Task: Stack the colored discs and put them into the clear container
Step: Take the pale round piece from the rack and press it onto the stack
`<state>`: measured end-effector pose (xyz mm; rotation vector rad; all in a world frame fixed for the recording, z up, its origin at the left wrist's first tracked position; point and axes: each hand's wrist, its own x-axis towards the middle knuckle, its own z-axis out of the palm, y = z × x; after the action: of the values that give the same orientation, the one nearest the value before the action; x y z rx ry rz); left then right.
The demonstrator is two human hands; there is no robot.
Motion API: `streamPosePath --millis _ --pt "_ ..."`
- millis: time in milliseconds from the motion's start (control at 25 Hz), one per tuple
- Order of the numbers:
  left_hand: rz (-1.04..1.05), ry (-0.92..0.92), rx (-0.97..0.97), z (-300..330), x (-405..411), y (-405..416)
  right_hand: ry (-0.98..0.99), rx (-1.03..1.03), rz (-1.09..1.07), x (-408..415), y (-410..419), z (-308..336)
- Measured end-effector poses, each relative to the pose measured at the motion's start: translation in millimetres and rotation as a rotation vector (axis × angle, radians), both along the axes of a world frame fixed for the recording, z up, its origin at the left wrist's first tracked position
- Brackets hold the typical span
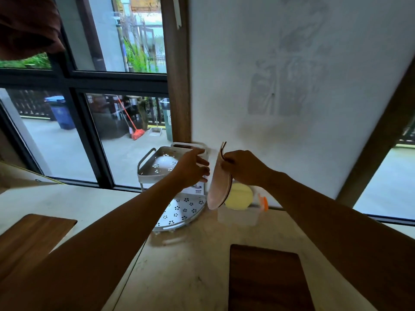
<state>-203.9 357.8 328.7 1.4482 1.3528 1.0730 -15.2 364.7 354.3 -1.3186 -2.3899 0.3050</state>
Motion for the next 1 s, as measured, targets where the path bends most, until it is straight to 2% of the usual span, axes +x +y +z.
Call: streamPosePath --millis 120,240,400,640,840,1000 --pt "0.11 0.279 0.091 -6 4 4 -0.048 0.077 0.06 23 -17 6" --pt "0.017 0.407 0.165 -10 1 5 0.003 0.064 0.036 44 -27 8" --pt "-0.09 0.498 0.202 -8 1 0 0.064 0.053 -0.035 62 -32 -1" --pt "-0.094 0.489 0.277 2 9 3 0.102 0.03 -0.121 85 -27 -12" --pt "-0.036 0.595 0.334 2 20 12 0.24 -0.014 -0.275 95 -8 -27" --pt "-0.022 0.677 0.393 -8 33 27 0.288 -0.032 -0.299 104 18 -42"
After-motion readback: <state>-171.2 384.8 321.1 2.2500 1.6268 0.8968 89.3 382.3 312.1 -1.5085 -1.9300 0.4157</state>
